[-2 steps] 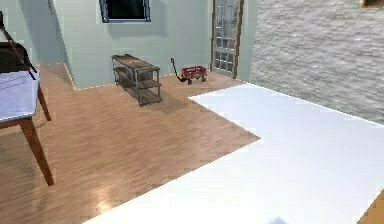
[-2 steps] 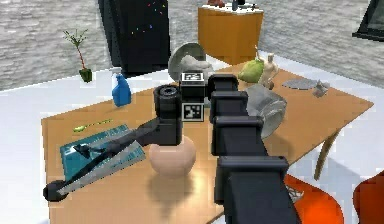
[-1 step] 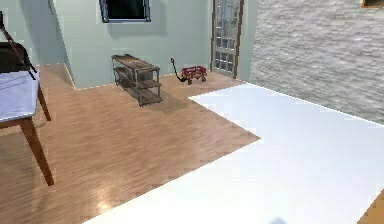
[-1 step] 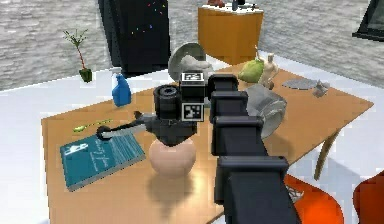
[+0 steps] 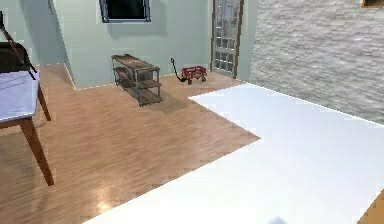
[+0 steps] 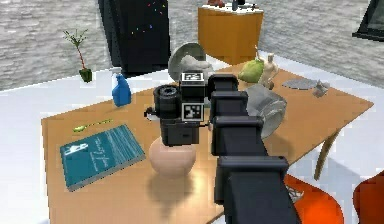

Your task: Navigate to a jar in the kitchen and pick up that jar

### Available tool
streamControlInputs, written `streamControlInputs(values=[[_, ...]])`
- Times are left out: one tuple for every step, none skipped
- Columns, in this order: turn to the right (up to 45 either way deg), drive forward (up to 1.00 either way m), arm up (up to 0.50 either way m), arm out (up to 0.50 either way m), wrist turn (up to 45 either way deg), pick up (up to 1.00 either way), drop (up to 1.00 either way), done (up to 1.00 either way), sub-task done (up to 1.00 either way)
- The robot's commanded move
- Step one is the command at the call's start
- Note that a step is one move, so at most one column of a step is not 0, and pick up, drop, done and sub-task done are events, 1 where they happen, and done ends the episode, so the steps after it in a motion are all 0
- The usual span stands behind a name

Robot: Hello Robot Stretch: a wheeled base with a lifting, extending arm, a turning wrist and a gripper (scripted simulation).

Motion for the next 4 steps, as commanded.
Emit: streamControlInputs(values=[[0.0, 0.0, -0.24, 0.0, 0.0, 0.0, 0.0, 0.0, 0.0], [0.0, 0.0, 0.0, 0.0, 0.0, 1.0, 0.0, 0.0, 0.0], [0.0, 0.0, 0.1, 0.0, 0.0, 0.0, 0.0, 0.0, 0.0], [0.0, 0.0, 0.0, 0.0, 0.0, 0.0, 0.0, 1.0, 0.0]])
